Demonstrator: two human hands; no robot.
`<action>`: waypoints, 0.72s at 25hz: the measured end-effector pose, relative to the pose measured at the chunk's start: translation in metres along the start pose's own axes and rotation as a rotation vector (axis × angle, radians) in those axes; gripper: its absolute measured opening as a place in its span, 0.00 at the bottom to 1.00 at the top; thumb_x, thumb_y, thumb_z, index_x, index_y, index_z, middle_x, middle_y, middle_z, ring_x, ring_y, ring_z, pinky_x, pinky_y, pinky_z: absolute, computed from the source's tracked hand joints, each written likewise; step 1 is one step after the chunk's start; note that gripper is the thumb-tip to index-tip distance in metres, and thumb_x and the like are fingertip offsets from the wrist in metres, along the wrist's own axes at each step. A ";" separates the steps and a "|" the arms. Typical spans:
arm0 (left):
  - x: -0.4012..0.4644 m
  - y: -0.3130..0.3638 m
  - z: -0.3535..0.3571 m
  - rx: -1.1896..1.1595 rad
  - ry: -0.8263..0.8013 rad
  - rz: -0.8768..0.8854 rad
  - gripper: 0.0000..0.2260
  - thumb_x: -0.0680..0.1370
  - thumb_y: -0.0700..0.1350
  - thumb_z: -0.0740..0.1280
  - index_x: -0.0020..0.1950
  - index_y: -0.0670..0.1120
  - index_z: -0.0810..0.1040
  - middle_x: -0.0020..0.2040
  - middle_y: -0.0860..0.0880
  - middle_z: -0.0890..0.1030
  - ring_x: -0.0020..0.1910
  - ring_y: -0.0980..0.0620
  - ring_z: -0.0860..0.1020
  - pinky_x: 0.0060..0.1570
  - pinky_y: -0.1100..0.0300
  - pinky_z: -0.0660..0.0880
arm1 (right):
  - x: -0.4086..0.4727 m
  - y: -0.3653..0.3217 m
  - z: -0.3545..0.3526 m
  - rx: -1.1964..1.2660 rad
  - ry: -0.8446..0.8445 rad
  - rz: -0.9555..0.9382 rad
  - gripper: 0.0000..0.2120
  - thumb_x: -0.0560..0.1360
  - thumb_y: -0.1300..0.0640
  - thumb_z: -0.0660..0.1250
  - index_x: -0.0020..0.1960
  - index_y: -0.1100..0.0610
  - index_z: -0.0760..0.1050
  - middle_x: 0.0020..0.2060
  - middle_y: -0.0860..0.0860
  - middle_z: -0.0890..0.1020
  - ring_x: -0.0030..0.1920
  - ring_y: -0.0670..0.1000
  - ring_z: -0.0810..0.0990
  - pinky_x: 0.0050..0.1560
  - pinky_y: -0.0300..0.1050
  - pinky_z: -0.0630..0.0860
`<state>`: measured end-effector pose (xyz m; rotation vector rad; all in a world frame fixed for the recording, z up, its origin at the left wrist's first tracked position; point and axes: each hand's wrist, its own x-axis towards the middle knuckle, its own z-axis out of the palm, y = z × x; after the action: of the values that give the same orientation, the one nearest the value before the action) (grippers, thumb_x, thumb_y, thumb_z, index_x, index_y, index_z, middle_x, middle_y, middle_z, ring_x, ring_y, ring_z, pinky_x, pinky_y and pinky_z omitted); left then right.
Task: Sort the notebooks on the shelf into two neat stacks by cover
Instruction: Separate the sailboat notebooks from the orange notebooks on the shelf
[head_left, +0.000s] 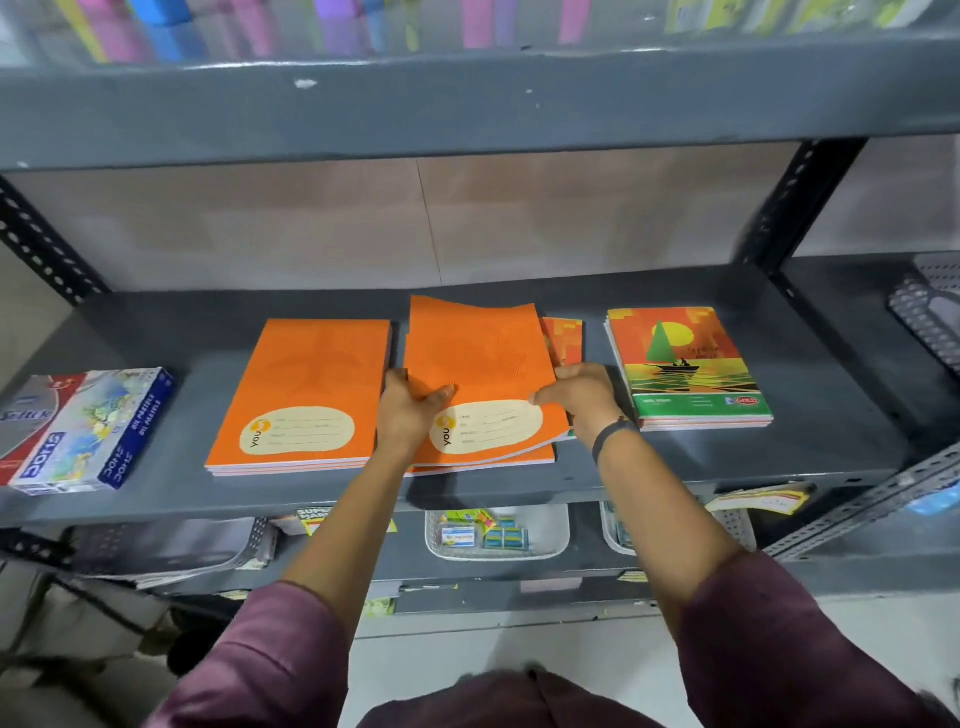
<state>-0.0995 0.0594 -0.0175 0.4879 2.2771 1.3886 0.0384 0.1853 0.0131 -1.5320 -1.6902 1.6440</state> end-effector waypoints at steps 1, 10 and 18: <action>0.005 -0.003 -0.013 -0.025 0.023 0.008 0.23 0.69 0.45 0.73 0.58 0.37 0.70 0.48 0.43 0.78 0.52 0.41 0.78 0.51 0.52 0.71 | -0.001 -0.004 0.010 0.081 -0.034 0.003 0.21 0.62 0.72 0.75 0.54 0.68 0.78 0.53 0.62 0.82 0.55 0.59 0.81 0.58 0.55 0.78; 0.035 -0.030 -0.152 0.303 0.320 -0.059 0.16 0.68 0.50 0.74 0.47 0.39 0.78 0.49 0.37 0.82 0.52 0.39 0.79 0.48 0.51 0.72 | -0.018 -0.039 0.154 -0.081 -0.323 -0.186 0.22 0.67 0.71 0.71 0.60 0.69 0.74 0.60 0.64 0.78 0.60 0.62 0.78 0.63 0.58 0.74; 0.034 -0.048 -0.157 0.721 0.399 -0.104 0.25 0.70 0.59 0.68 0.54 0.40 0.78 0.56 0.36 0.74 0.56 0.35 0.74 0.52 0.44 0.72 | -0.025 -0.015 0.165 -0.346 -0.255 -0.334 0.24 0.69 0.63 0.73 0.64 0.64 0.73 0.62 0.59 0.79 0.62 0.58 0.78 0.63 0.52 0.75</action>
<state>-0.2143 -0.0618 -0.0019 0.3061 3.0667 0.6089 -0.0935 0.0846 -0.0101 -1.1180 -2.3204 1.4744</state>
